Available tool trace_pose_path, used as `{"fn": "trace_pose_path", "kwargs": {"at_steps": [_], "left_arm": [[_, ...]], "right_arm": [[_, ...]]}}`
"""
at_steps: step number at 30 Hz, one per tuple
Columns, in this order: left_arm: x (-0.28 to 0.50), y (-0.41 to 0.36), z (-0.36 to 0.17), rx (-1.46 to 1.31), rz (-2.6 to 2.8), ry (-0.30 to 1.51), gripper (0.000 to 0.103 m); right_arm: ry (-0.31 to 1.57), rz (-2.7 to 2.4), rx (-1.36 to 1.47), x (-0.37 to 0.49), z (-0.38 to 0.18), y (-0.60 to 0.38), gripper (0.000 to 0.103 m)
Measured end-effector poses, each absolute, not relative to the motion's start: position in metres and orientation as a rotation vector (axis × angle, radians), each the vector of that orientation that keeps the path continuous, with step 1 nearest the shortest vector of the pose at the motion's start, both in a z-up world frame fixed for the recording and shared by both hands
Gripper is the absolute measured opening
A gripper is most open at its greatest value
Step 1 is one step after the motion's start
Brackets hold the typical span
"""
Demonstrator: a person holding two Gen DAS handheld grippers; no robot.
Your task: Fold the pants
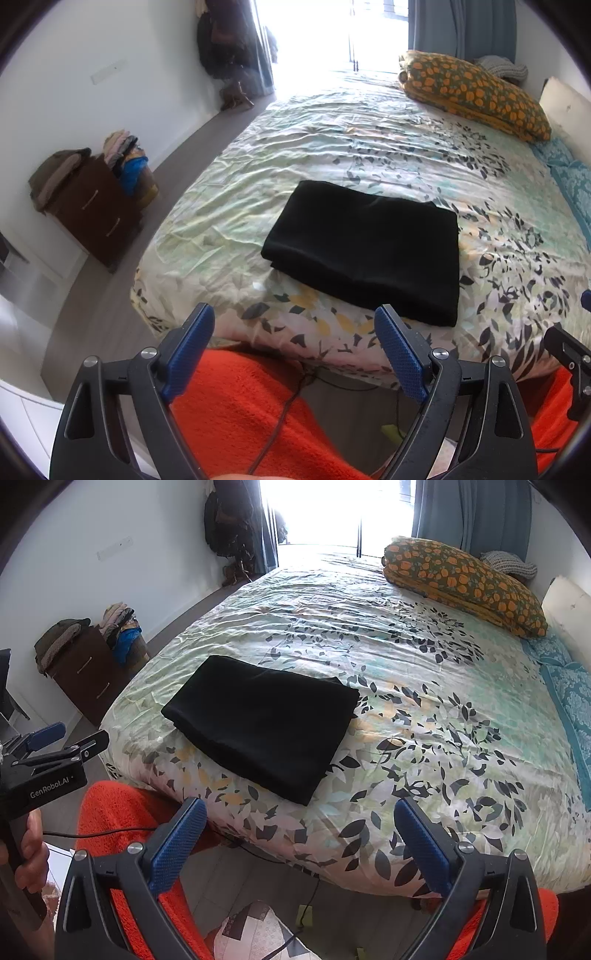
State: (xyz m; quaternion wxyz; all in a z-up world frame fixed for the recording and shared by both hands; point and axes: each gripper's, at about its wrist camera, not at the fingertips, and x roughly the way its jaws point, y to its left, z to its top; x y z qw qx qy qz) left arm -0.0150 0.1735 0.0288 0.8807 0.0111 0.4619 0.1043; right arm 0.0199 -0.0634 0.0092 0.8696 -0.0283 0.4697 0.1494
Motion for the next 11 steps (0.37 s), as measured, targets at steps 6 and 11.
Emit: {"fn": "trace_pose_path", "kwargs": {"at_steps": [6,11], "left_arm": [[-0.0159,0.1766,0.0291,0.026,0.220,0.954,0.090],[-0.0182,0.1721,0.0319,0.026,0.193,0.942,0.090]], "right_arm": [[0.987,0.311,-0.068,0.0188,0.0061,-0.0605,0.101],[0.980,0.309,-0.066,0.0185,0.0058,-0.0614,0.101]]}}
